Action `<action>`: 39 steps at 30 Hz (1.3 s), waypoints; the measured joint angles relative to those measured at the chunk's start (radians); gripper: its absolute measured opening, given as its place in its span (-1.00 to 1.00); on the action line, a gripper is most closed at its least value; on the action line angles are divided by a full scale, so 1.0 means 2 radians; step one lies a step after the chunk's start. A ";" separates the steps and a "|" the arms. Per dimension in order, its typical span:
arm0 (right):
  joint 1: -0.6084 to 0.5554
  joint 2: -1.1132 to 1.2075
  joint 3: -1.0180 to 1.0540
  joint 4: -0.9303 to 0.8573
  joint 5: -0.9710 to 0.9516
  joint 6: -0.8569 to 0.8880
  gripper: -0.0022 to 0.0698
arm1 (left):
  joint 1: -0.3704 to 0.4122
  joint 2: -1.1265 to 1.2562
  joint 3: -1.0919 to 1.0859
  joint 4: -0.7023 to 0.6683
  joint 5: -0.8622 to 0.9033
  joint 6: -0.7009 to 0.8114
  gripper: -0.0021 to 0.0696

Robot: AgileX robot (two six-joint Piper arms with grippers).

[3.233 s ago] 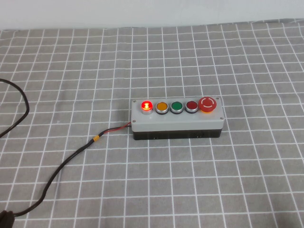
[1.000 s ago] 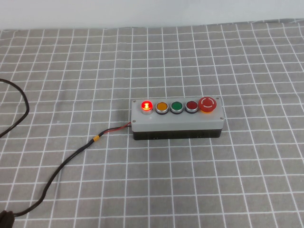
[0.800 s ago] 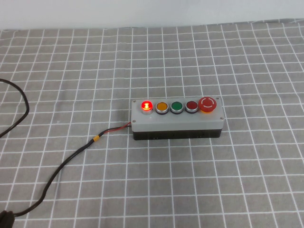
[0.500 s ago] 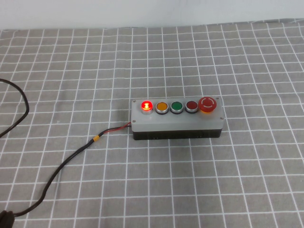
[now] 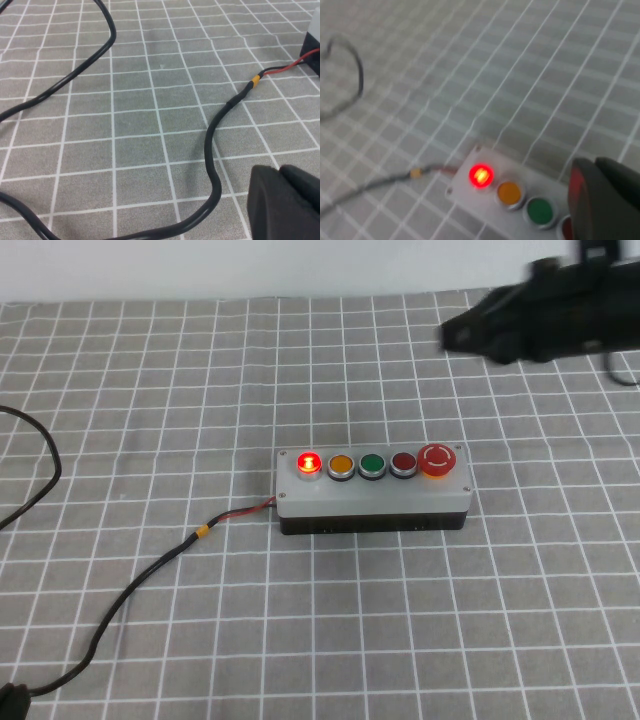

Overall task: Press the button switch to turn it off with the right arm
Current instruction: Press the button to turn off

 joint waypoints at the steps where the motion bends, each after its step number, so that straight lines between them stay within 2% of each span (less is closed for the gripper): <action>1: 0.014 0.012 -0.013 -0.027 0.002 0.021 -0.99 | 0.000 0.000 0.000 0.000 0.000 0.000 -0.95; 9: 0.106 0.100 -0.116 -0.274 0.062 0.223 -0.99 | 0.000 0.000 0.000 0.000 0.000 0.000 -0.95; 13: 0.144 0.137 -0.168 -0.355 0.087 0.265 -0.99 | 0.000 0.000 0.000 0.000 0.000 0.000 -0.95; 18: 0.173 0.176 -0.221 -0.370 0.091 0.274 -0.99 | 0.000 0.000 0.000 0.000 0.000 0.000 -0.95; 25: 0.179 0.237 -0.275 -0.370 0.091 0.274 -0.99 | 0.000 0.000 0.000 0.000 0.000 0.000 -0.95; 39: 0.179 0.275 -0.288 -0.359 0.097 0.276 -0.99 | 0.000 0.000 0.000 0.000 0.000 0.000 -0.95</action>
